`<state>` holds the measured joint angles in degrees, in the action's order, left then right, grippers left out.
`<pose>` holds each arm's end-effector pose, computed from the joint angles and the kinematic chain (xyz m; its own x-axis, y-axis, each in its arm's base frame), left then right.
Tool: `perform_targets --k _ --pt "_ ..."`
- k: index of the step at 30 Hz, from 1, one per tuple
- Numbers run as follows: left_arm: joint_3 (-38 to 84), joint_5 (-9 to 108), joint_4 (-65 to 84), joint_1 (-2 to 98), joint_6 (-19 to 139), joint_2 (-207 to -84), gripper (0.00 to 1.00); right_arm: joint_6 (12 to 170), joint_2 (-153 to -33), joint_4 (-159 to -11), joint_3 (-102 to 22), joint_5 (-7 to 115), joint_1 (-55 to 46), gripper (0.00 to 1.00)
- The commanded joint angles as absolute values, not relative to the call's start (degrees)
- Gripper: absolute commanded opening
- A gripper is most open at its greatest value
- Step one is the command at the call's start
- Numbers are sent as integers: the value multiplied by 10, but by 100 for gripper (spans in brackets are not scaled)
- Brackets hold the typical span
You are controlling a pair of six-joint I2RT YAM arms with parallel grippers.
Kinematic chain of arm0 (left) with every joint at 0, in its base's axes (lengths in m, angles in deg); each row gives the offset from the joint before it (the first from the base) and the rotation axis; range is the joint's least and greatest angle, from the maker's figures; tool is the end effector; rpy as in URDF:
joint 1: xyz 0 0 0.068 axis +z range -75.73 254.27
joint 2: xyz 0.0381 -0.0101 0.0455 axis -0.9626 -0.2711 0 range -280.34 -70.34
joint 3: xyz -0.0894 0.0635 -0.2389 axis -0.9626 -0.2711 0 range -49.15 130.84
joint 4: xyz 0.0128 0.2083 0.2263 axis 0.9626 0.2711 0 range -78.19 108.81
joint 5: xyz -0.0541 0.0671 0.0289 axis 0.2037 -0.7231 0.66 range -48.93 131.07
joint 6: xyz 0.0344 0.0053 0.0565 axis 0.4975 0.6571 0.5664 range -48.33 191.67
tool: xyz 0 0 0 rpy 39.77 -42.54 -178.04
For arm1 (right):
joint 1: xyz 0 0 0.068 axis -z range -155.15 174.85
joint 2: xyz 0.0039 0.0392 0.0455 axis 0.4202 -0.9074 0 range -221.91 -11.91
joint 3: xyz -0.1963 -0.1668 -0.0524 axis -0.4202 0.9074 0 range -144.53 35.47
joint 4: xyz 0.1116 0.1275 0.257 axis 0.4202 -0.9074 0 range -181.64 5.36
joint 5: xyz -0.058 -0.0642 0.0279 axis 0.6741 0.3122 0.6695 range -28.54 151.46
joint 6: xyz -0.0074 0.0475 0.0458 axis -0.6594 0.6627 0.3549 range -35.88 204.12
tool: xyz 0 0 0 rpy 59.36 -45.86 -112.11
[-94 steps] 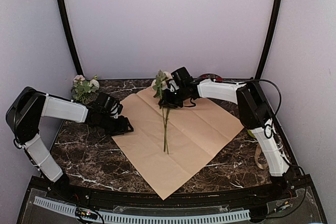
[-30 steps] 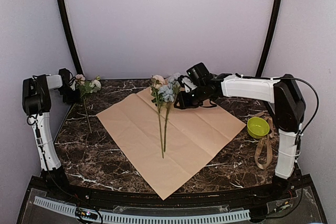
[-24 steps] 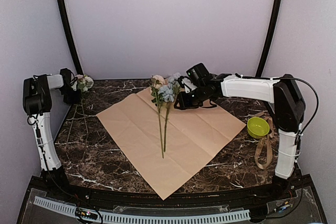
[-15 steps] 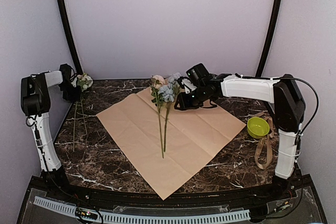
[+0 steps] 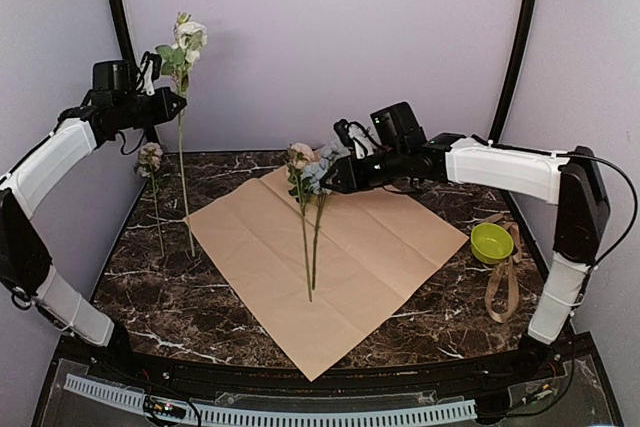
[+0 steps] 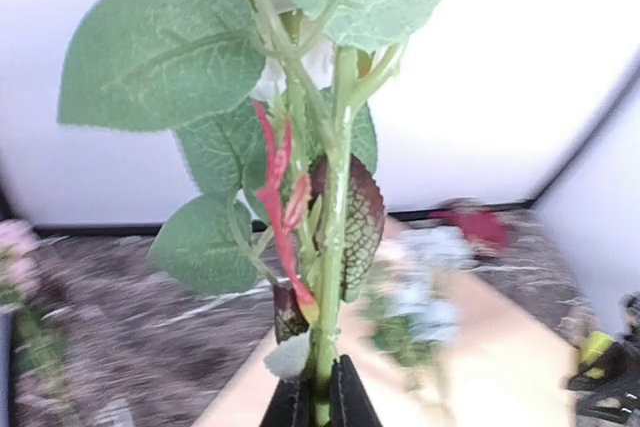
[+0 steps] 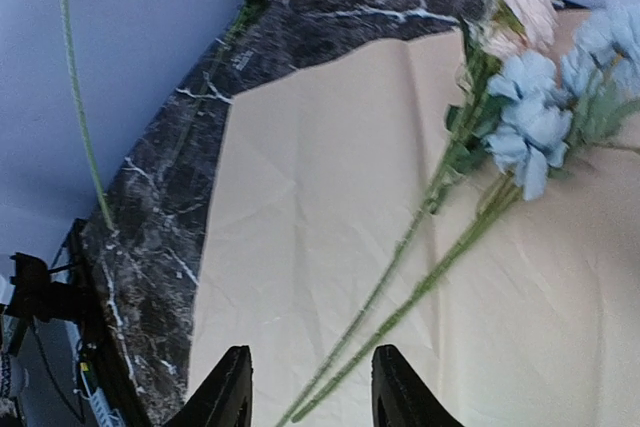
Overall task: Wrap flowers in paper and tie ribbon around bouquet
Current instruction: Pass from the left arm to the right
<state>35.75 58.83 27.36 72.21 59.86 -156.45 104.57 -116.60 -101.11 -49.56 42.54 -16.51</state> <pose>0.4160 -0.0310 0.3847 -0.3488 -0.1825 -0.9193 0.2603 0.9234 -0.2821 0.3500 0.3308 0.2436 -0.7016 -0.1774 -0.6901 -0.6153 0.6393 0.4612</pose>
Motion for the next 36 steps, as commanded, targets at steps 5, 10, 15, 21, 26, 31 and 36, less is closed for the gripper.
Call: perform_targets --k 5,10,15,21,26,31,36 --pt "207 667 -59 524 441 -1472 0 1055 -1112 -772 -474 274 -233 47" --pt "194 648 -120 444 430 -1488 0 1084 -1135 -749 -505 286 -249 61" --pt "194 646 -149 409 423 -1512 0 1089 -1154 -750 -516 291 -253 63" --pt "189 650 -165 399 412 -1524 0 1093 -1154 -776 -517 327 -253 9" --pt "186 634 -133 398 432 -1519 0 1108 -1136 -787 -500 366 -247 0" --pt "205 531 18 399 500 -1509 86 1171 -1137 -829 -490 389 -204 0" --pt "232 361 191 419 583 -1527 99 1247 -1187 -846 -474 359 -141 0"
